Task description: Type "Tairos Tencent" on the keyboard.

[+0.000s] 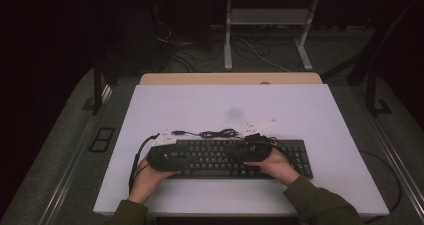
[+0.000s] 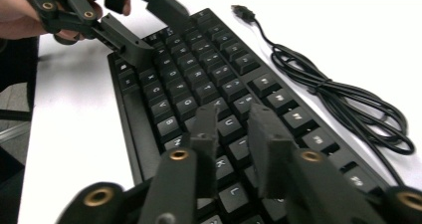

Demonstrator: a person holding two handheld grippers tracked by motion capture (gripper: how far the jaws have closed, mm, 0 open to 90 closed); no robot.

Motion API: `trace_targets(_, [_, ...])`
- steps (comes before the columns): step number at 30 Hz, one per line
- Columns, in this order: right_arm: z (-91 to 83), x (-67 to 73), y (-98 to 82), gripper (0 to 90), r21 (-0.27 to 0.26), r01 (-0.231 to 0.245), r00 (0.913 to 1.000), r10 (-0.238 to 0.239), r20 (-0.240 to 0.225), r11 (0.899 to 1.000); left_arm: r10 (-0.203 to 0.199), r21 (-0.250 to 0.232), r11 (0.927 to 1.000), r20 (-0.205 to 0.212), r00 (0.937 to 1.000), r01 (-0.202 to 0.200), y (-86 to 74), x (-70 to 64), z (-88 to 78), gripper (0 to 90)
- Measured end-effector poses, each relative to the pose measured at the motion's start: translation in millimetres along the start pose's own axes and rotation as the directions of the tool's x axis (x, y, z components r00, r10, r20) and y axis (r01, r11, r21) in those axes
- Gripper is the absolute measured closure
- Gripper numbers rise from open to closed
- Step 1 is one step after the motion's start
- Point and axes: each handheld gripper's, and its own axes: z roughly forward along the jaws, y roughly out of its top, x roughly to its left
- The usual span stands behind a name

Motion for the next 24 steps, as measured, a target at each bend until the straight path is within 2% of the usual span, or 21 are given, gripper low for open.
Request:
trace_targets(9, [7.6,9.0,-0.1,88.3,0.023,0.023,0.9988,-0.021,-0.044,0.999,-0.004,-0.005,1.0000,-0.007,1.0000,0.004,-1.1,0.6,0.9,31.2])
trace_targets(15, [14.8,15.3,-0.3,89.5,0.042,0.036,0.9972,-0.033,-0.068,0.999,-0.009,-0.012,0.9999,-0.017,0.9998,0.008,-1.2,1.4,1.1,25.6])
trace_targets(24, [26.5,22.3,-1.6,89.5,0.085,0.050,0.9959,-0.043,-0.080,0.995,-0.013,-0.014,0.9998,-0.019,0.9997,0.012,-1.4,1.5,1.1,23.9])
